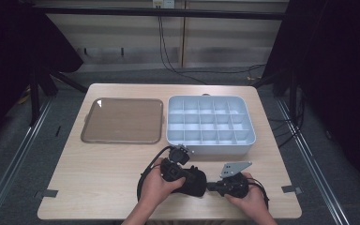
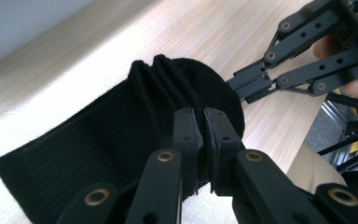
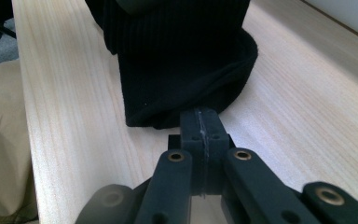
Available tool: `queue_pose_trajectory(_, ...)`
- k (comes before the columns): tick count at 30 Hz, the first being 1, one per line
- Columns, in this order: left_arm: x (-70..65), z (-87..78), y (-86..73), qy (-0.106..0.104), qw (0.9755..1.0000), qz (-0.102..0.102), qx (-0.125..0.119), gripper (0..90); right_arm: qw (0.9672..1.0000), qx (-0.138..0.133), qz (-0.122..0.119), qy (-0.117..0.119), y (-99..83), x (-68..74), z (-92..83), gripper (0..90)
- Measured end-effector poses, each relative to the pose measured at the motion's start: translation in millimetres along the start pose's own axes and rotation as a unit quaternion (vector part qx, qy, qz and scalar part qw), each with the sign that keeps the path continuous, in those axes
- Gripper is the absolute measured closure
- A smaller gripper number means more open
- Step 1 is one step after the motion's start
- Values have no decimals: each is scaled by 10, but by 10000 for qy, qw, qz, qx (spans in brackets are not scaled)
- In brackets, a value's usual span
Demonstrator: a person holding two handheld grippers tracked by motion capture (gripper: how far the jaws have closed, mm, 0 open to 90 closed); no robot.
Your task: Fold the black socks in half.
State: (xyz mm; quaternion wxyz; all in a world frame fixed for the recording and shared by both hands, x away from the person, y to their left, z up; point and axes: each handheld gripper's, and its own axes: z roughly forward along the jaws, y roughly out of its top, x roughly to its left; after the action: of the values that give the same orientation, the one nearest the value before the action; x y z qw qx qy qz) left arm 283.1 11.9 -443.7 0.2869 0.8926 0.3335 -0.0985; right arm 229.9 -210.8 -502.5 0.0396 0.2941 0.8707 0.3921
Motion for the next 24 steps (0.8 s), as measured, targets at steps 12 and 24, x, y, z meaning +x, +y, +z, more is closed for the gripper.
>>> queue_pose_trajectory(12,-46,93,-5,74,9999,104,29,825,10000,1,-11,-7,3,1,1,900)
queue_pose_trajectory(24,-70,62,0,-118,9999,40,-39,714,10000,11,-25,14,6,5,5,900)
